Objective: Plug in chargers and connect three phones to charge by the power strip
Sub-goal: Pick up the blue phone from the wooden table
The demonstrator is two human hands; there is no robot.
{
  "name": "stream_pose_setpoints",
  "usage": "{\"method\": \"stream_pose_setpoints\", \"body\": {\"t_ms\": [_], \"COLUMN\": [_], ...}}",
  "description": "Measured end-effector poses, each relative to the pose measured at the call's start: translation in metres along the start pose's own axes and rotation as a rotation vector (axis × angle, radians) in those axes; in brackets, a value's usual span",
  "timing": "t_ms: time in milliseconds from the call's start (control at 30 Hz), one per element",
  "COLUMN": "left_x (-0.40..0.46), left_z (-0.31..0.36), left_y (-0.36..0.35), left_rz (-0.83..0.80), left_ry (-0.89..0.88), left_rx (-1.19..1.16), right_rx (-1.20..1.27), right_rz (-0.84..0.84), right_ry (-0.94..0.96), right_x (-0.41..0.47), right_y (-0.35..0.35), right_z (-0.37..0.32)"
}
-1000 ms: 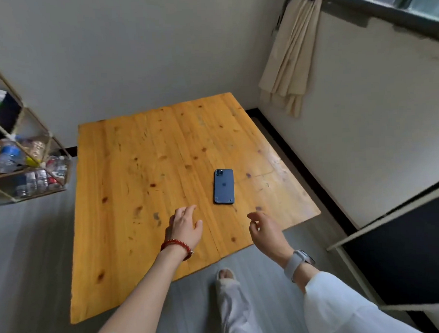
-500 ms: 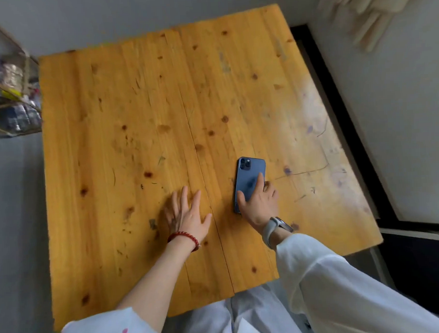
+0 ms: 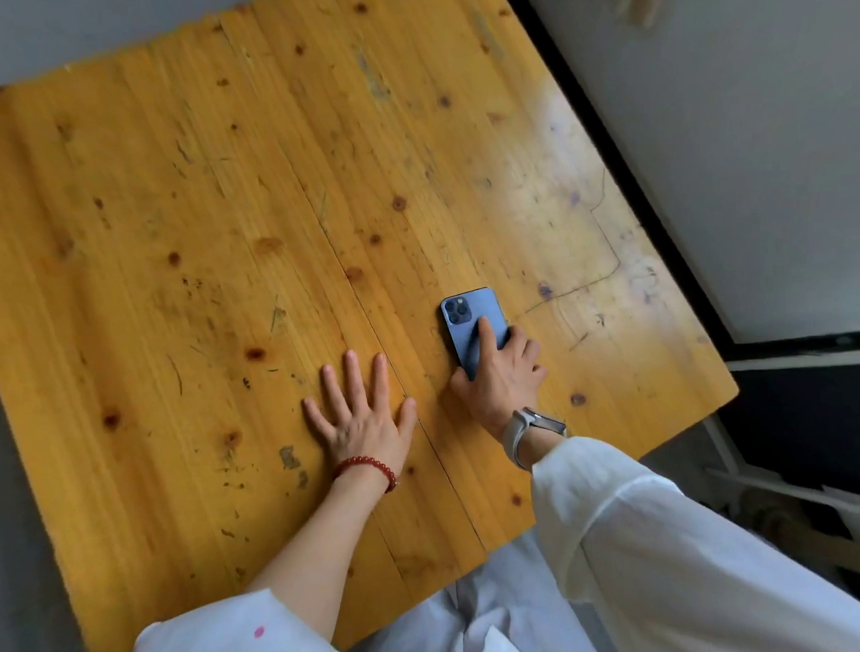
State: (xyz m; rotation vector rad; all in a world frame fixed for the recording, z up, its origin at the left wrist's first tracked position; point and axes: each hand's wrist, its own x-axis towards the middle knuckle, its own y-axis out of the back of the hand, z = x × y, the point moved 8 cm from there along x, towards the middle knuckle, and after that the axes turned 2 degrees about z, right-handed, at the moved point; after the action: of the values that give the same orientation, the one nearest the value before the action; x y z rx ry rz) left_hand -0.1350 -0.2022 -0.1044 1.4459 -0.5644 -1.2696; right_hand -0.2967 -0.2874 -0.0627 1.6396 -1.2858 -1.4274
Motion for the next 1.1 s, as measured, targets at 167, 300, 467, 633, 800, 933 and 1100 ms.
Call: {"method": "stream_pose_setpoints", "body": {"t_ms": [167,300,467,633,800,933,1100], "left_x": [-0.011,-0.04,-0.104,-0.24,-0.425,-0.599,-0.817], "left_z": [-0.006,0.015,0.114,0.246,0.334,0.372,0.383], "left_y": [0.022,0.053,0.057,0.025,-0.043,-0.12,-0.208], "left_rz": [-0.119,-0.068,-0.055,-0.123,-0.198,-0.326,-0.459], "left_ry": [-0.13,-0.203,-0.506,-0.912,-1.22,-1.475,-1.846], "left_rx": [-0.075,-0.182,-0.157,-0.125,-0.1,-0.013,0.18], "right_rx": [0.227,0.332,0.451,0.564,0.618,0.631,0.643], "right_rz": [0.052,0.119,0.325,0.593,0.79,0.888,1.039], "right_ry": [-0.045,-0.054,-0.215,-0.546,-0.843,-1.078,-1.432], "right_x": [-0.066,-0.134,-0.226,-0.363,-0.539,-0.687,-0.863], "right_y": [0.018,0.038,0.066,0.07,0.032,-0.008,-0.059], "right_z": [0.025,0.061,0.141,0.265,0.383,0.462,0.519]}}
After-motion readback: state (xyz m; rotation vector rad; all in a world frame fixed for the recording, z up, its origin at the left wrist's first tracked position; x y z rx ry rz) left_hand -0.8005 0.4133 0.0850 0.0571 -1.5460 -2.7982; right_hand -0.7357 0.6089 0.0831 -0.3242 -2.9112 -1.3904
